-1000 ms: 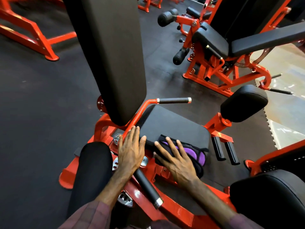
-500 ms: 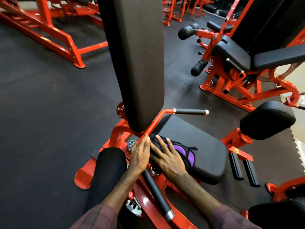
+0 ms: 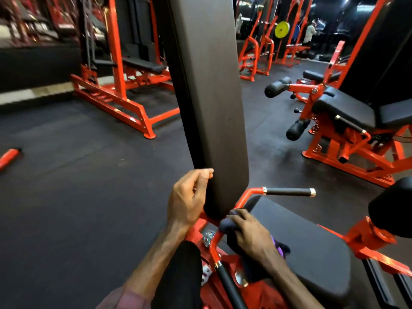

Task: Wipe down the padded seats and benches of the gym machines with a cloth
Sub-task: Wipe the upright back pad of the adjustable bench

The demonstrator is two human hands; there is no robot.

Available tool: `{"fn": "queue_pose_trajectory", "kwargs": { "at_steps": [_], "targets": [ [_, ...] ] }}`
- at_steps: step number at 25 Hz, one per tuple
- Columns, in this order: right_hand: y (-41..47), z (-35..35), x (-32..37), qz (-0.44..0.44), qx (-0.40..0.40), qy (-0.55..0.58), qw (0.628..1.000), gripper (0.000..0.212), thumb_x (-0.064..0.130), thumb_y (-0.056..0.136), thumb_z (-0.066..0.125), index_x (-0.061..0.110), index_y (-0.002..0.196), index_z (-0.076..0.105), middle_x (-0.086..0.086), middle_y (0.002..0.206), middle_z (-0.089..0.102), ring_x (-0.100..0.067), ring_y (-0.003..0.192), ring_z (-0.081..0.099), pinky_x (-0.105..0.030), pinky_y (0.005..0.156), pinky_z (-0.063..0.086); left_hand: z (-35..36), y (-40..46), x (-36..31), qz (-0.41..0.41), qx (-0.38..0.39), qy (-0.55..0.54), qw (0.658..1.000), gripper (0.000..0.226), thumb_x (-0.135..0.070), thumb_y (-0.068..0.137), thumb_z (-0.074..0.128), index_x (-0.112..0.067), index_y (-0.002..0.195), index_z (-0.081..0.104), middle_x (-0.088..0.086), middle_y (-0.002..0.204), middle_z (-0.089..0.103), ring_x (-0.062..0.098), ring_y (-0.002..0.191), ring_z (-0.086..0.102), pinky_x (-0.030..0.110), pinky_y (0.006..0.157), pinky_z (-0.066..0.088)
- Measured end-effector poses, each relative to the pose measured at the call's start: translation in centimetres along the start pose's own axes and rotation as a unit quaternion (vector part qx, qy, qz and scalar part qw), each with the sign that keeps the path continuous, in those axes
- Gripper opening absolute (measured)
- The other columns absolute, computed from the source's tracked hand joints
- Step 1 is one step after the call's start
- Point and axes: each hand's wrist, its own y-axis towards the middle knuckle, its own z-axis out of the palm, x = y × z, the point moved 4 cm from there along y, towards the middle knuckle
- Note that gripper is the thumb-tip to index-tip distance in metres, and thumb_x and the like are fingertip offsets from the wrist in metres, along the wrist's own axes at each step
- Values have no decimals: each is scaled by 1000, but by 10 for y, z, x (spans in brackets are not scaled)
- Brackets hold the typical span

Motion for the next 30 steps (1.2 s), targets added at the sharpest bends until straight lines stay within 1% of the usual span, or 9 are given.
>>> {"fn": "queue_pose_trajectory", "kwargs": {
  "at_steps": [5,8,12,15,18,21,24,27,30],
  "targets": [
    [49,-132,6,-60,-224,184,955,44,6,101,62,32,136,64,11,148,54,-7,146,43,-39,121,37,-59,124,-91,217,-86,72,970,21,-20,109,56,-13,115,75,-2,113,71,21,107,66,40,89,54],
    [97,-210,49,-113,-312,277,902,54,2,103,61,44,137,58,11,151,55,-6,148,42,-33,125,31,-89,199,-148,302,-152,131,932,20,-19,106,60,-12,122,70,3,121,63,23,116,58,41,97,50],
    [166,-290,109,-148,-364,389,833,44,23,106,58,32,148,54,8,156,51,-5,150,40,-42,127,30,-133,297,-205,337,-210,187,899,39,-24,106,57,-11,142,60,9,147,52,23,141,46,40,122,35],
    [216,-358,158,-203,-411,390,799,46,27,105,56,25,150,52,5,159,48,-10,154,34,-45,128,27,-140,368,-239,278,-154,174,932,54,-30,109,44,-10,159,42,9,167,36,20,156,29,34,130,21],
    [259,-416,201,-245,-458,359,776,49,30,104,54,25,153,51,-1,163,42,-14,157,28,-45,130,21,-117,397,-235,262,-180,180,931,55,-33,108,35,-10,157,47,9,166,40,23,155,32,46,129,22],
    [305,-449,243,-263,-471,296,788,56,37,102,50,26,156,48,-4,169,35,-25,159,21,-42,132,10,-114,404,-217,297,-237,124,917,51,-27,109,36,-11,156,47,6,163,45,18,153,37,46,127,29],
    [335,-435,271,-258,-412,246,838,59,48,103,42,36,161,38,5,174,22,-23,162,6,-60,129,4,-118,413,-209,300,-242,89,919,51,-25,109,36,-8,157,45,8,164,43,16,154,36,37,129,26],
    [350,-424,257,-279,-393,192,855,57,52,109,39,42,164,27,12,175,12,-18,163,-3,-61,128,0,-120,414,-198,287,-257,58,921,54,-26,109,34,-6,159,41,8,167,38,14,156,31,33,130,23],
    [358,-452,266,-200,-386,219,873,58,56,108,37,45,164,24,8,176,10,-26,163,-1,-65,127,1,-121,420,-193,286,-257,70,920,54,-27,110,34,-7,160,40,7,168,37,14,157,30,39,130,23]
  ]
}}
